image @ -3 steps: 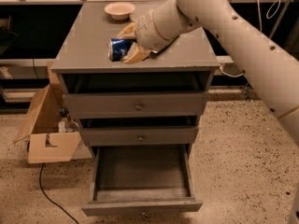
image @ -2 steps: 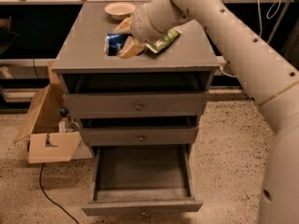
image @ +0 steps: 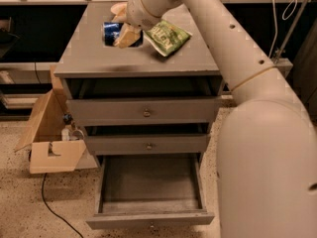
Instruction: Pick pepsi can from bottom drawer and place on counter
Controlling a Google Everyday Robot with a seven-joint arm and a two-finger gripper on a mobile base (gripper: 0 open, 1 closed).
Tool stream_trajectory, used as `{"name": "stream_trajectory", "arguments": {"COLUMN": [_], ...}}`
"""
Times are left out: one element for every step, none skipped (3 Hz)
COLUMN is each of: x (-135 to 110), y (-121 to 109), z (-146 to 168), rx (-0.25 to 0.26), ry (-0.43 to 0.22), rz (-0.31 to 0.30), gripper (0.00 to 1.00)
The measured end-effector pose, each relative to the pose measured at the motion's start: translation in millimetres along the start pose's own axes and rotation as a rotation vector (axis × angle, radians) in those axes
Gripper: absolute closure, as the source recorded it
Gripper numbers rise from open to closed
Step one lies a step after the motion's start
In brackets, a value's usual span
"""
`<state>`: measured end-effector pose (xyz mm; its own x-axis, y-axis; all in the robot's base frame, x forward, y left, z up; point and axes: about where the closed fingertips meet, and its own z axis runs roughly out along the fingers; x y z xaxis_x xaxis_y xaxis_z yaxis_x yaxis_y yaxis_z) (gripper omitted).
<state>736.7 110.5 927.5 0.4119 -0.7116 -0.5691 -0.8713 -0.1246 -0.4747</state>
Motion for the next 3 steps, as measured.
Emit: {"name": "stream_trajectory", "arguments": {"x": [9,19,29], "y": [-17,-31,-41], "z": [17,37,58], "rx": [0.02,0.045,0.054], "ry": [0.043,0.064,0.072], "rz": [0.094,0.187,0.257], "gripper": [1.0,1.0,1.0]}}
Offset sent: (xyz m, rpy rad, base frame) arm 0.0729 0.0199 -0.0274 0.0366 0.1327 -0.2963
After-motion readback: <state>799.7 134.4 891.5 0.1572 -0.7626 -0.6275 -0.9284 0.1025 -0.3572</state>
